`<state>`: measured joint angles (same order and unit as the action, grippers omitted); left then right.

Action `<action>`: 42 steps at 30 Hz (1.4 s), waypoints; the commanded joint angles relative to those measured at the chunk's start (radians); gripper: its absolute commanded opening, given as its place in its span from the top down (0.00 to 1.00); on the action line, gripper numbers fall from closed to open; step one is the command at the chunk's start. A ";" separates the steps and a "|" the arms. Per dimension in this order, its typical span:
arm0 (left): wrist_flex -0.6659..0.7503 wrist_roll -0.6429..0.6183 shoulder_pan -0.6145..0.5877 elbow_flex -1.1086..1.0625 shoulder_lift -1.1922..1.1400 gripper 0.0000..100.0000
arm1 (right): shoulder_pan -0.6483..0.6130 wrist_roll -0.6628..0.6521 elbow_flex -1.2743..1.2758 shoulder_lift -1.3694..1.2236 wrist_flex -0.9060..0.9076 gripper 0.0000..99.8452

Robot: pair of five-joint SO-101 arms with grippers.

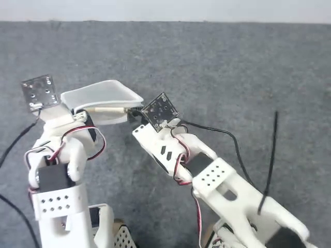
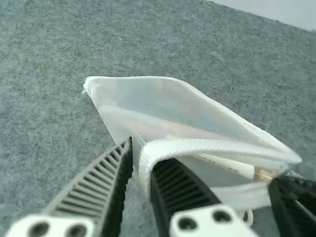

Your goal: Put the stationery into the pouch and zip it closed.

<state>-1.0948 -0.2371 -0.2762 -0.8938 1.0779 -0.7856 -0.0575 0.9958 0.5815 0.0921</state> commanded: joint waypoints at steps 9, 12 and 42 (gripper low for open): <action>0.031 0.008 0.002 0.024 0.011 0.99 | 0.018 -0.020 -0.044 0.395 0.483 0.79; 0.035 0.008 0.002 0.015 0.011 0.99 | 0.018 -0.018 -0.043 0.351 0.496 0.72; 0.035 0.008 0.002 0.013 0.011 0.99 | 0.068 -0.014 -0.043 -0.059 0.148 0.77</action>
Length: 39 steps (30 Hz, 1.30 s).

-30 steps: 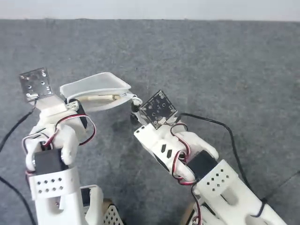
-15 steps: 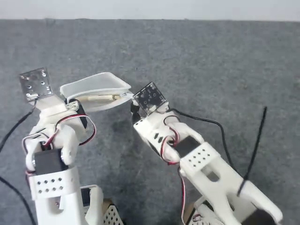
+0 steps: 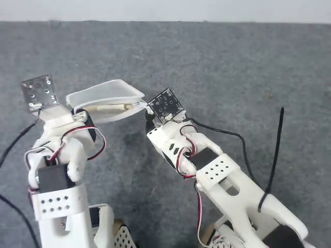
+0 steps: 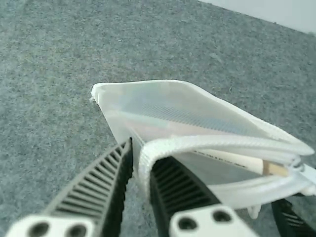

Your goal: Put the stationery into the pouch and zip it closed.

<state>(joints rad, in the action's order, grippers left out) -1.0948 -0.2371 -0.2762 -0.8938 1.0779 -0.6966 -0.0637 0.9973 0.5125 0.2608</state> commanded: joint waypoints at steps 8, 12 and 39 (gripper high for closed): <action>0.035 0.008 0.002 0.013 0.011 0.99 | -0.028 -0.008 -0.040 0.001 -0.097 0.77; 0.035 0.008 0.002 0.013 0.011 0.99 | -0.025 -0.008 -0.011 0.002 -0.139 0.77; 0.031 0.008 0.002 0.013 0.011 0.98 | -0.061 -0.100 0.005 0.262 0.232 0.99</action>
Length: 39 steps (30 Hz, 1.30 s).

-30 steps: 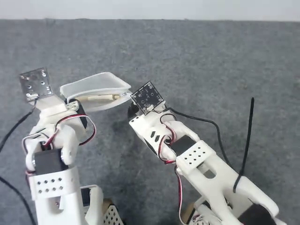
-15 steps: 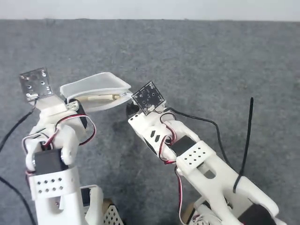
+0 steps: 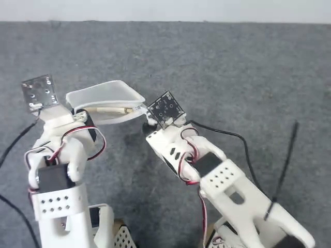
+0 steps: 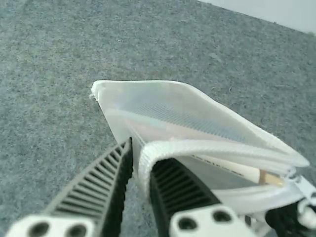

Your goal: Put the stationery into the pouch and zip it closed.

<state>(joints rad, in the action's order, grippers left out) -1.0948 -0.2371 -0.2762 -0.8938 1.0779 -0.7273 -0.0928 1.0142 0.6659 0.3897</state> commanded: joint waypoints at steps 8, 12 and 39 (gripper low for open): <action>0.015 0.000 0.006 0.012 0.011 0.81 | -0.111 -0.180 -0.006 0.174 0.248 0.99; 0.023 0.000 0.015 0.021 0.011 0.80 | -0.139 -0.222 0.012 0.194 0.262 0.99; -0.035 0.264 0.529 0.038 0.011 0.80 | -0.363 -0.247 0.361 0.819 0.177 0.99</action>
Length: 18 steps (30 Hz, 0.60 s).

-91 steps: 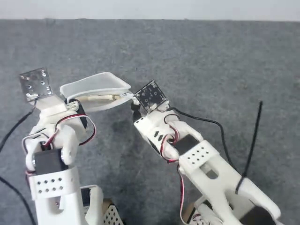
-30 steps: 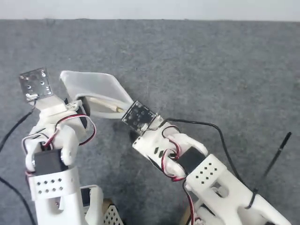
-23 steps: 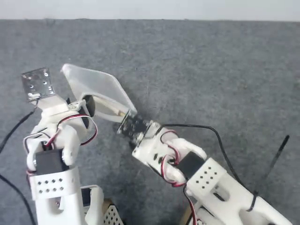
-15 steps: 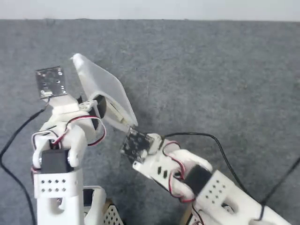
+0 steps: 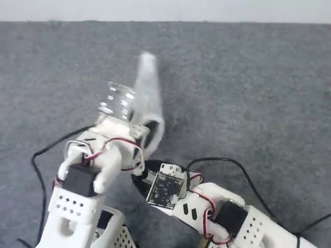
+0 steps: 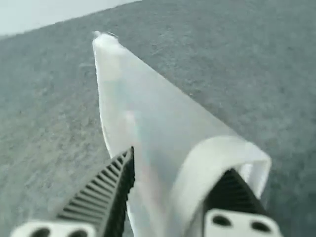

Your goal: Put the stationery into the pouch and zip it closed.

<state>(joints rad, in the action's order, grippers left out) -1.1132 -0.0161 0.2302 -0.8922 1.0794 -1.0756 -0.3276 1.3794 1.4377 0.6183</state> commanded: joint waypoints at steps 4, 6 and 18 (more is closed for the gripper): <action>-0.028 0.046 0.006 0.047 0.011 0.80 | -0.005 -0.008 0.005 0.074 -0.067 0.99; -0.060 0.046 -0.012 0.071 0.011 0.80 | 0.015 -0.008 0.005 0.094 -0.065 0.99; -0.209 0.046 -0.038 0.194 0.011 0.80 | 0.148 0.063 0.006 0.223 -0.068 0.99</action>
<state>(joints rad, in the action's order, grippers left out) -1.2958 0.0238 0.2010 -0.7772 1.0794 -0.9774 -0.3000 1.4009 1.6111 0.5800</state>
